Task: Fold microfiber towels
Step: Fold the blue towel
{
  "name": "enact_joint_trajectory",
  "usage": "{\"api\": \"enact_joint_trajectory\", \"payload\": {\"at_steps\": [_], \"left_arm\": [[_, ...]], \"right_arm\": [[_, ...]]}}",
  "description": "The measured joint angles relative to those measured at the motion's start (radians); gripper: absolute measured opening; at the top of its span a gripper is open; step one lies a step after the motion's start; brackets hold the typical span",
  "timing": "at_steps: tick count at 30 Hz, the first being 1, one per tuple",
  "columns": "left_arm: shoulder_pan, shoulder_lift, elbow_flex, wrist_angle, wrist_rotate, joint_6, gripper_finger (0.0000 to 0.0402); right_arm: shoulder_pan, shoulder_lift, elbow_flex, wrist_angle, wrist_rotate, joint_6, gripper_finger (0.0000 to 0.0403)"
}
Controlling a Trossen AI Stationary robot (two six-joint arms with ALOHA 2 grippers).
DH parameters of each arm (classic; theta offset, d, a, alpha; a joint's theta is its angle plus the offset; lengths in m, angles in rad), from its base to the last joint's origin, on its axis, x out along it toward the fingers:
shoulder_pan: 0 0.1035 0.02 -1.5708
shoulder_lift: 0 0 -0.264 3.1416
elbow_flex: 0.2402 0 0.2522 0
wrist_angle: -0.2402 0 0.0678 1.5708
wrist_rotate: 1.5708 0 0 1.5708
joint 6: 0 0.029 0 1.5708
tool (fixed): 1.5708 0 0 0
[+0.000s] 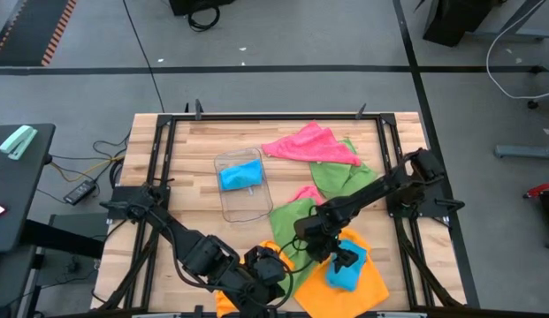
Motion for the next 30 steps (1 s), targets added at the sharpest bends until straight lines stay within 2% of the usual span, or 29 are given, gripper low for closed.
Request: {"api": "enact_joint_trajectory", "payload": {"at_steps": [8, 15, 25, 30], "left_arm": [[0.003, 0.0, 0.0, 0.0, 0.0, -0.001, 0.0034], [0.006, 0.0, 0.0, -0.001, -0.001, 0.0, 0.0022], [0.007, 0.0, 0.0, -0.005, -0.004, 0.001, 0.0031], [0.01, 0.0, 0.0, -0.014, -0.004, 0.002, 0.0026]], "right_arm": [[0.032, 0.03, -0.051, 0.003, 0.006, -0.031, 0.0327], [0.044, 0.039, -0.073, -0.068, 0.011, -0.11, 0.0322], [0.014, 0.022, -0.039, -0.148, 0.042, -0.123, 0.0229], [0.003, -0.004, -0.012, -0.197, 0.055, -0.192, 0.0193]]}}
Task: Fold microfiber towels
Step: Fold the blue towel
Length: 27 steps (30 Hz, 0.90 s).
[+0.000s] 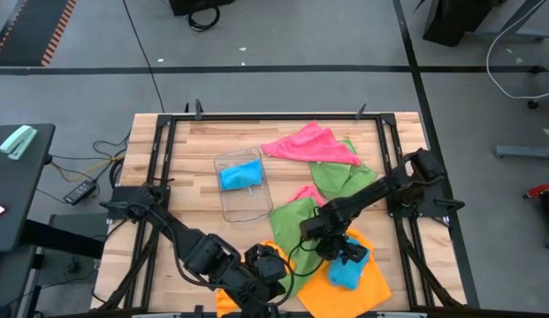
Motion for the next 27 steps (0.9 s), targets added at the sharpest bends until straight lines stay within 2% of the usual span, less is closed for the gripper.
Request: {"api": "enact_joint_trajectory", "payload": {"at_steps": [5, 8, 11, 17, 19, 23, 27], "left_arm": [[0.004, 0.0, 0.0, 0.007, 0.0, -0.002, 0.0021], [0.001, 0.0, 0.0, 0.012, -0.01, -0.03, 0.0025], [-0.004, -0.001, -0.022, 0.026, -0.039, -0.056, 0.0031], [-0.011, 0.0, -0.04, 0.035, -0.04, -0.106, 0.0046], [-0.014, 0.0, -0.04, 0.035, -0.04, -0.106, 0.0048], [-0.019, 0.0, -0.04, 0.038, -0.04, -0.106, 0.0045], [-0.02, 0.0, -0.04, 0.037, -0.04, -0.105, 0.0039]], "right_arm": [[0.005, -0.008, -0.001, -0.001, 0.004, -0.022, 0.0145], [0.006, -0.008, -0.001, 0.007, 0.003, -0.01, 0.0138], [0.007, -0.008, -0.006, 0.01, 0.003, -0.003, 0.0152], [0.024, -0.008, -0.059, -0.009, -0.005, 0.028, 0.0209], [0.032, -0.007, -0.07, -0.019, -0.044, 0.028, 0.0221], [0.046, -0.007, -0.05, -0.066, -0.155, 0.039, 0.0216], [0.046, -0.007, -0.037, -0.057, -0.162, 0.041, 0.0194]]}}
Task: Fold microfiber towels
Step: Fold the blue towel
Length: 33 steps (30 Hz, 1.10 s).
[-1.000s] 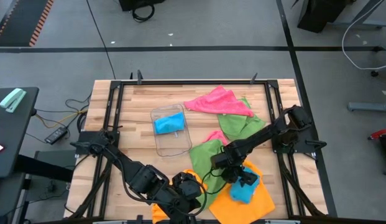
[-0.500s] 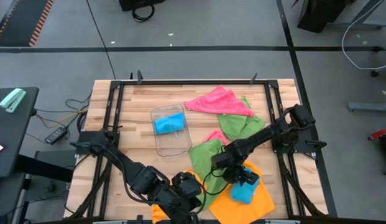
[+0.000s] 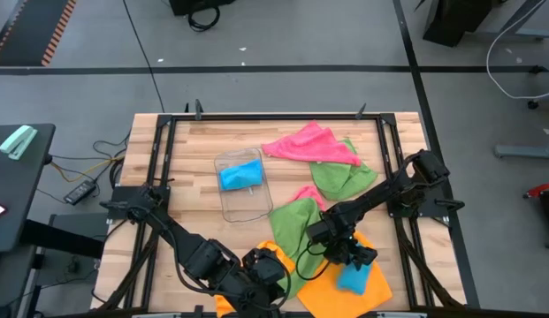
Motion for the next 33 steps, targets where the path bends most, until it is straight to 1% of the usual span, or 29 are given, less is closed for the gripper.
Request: {"api": "enact_joint_trajectory", "payload": {"at_steps": [5, 8, 11, 16, 19, 23, 28, 33], "left_arm": [[0.006, 0.0, 0.0, 0.001, 0.0, 0.017, 0.0035], [0.006, 0.0, 0.0, 0.003, 0.0, 0.016, 0.0036], [0.006, 0.0, 0.0, 0.006, 0.0, 0.004, 0.004], [0.002, 0.0, 0.0, 0.007, 0.0, 0.004, 0.0036], [0.001, 0.0, 0.0, 0.006, 0.0, 0.007, 0.0032], [0.002, 0.0, 0.0, 0.006, 0.0, 0.02, 0.0031], [0.001, 0.0, 0.0, 0.006, 0.0, 0.019, 0.0038], [0.002, 0.0, 0.0, 0.006, 0.0, 0.018, 0.0038]], "right_arm": [[0.006, 0.0, -0.01, 0.045, 0.118, -0.046, 0.0175], [0.014, 0.0, -0.01, 0.088, 0.114, -0.047, 0.0175], [0.029, 0.0, -0.01, 0.121, 0.113, -0.032, 0.0192], [0.033, 0.0, -0.01, 0.167, 0.163, 0.026, 0.0248], [0.029, 0.0, -0.01, 0.17, 0.167, 0.051, 0.0282], [0.032, 0.0, -0.026, 0.172, 0.168, 0.068, 0.0312], [0.041, 0.0, -0.071, 0.171, 0.163, 0.085, 0.0321], [0.062, -0.002, -0.085, 0.185, 0.158, 0.066, 0.0304]]}}
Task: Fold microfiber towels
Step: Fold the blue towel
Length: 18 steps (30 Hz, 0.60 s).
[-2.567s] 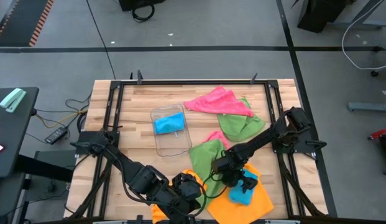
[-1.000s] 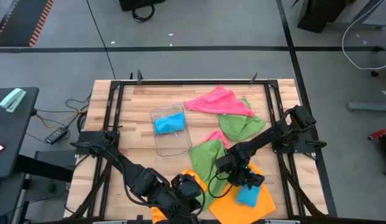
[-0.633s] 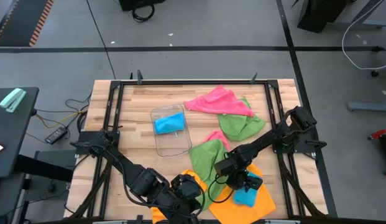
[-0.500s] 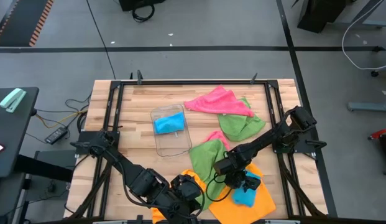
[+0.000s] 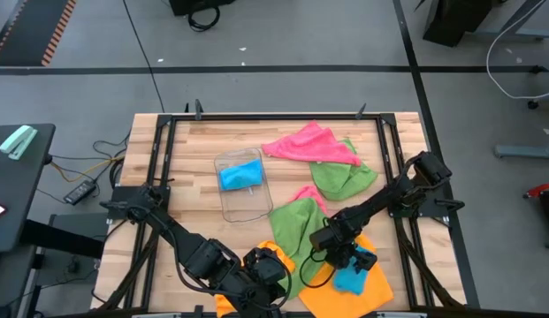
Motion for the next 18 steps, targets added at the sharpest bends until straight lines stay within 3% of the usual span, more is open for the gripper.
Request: {"api": "enact_joint_trajectory", "payload": {"at_steps": [4, 12, 18], "left_arm": [[0.0, 0.0, 0.0, 0.0, 0.0, 0.001, 0.0032], [-0.002, 0.0, 0.0, 0.0, 0.002, -0.001, 0.0037], [-0.002, 0.0, 0.0, 0.0, 0.013, 0.003, 0.0039]], "right_arm": [[0.002, 0.001, -0.001, 0.017, 0.011, 0.006, 0.026], [-0.008, 0.002, -0.001, 0.009, 0.021, 0.037, 0.0121], [-0.041, 0.002, 0.073, -0.114, -0.032, 0.076, 0.0044]]}}
